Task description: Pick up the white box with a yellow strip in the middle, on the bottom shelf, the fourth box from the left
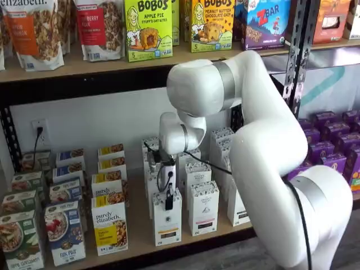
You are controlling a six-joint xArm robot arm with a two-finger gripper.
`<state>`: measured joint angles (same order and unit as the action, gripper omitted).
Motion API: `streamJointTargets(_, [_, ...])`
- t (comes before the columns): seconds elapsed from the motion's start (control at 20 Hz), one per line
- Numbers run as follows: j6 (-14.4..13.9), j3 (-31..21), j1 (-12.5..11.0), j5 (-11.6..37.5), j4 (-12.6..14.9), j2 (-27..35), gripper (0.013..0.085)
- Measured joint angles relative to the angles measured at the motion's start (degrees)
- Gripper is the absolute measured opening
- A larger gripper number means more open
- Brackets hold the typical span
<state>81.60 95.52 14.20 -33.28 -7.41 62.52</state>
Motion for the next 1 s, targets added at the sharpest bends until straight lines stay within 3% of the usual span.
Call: streamJointTargets(1.0, [-1.14,1.35,-0.48,1.44,2.03,2.99,0.0850])
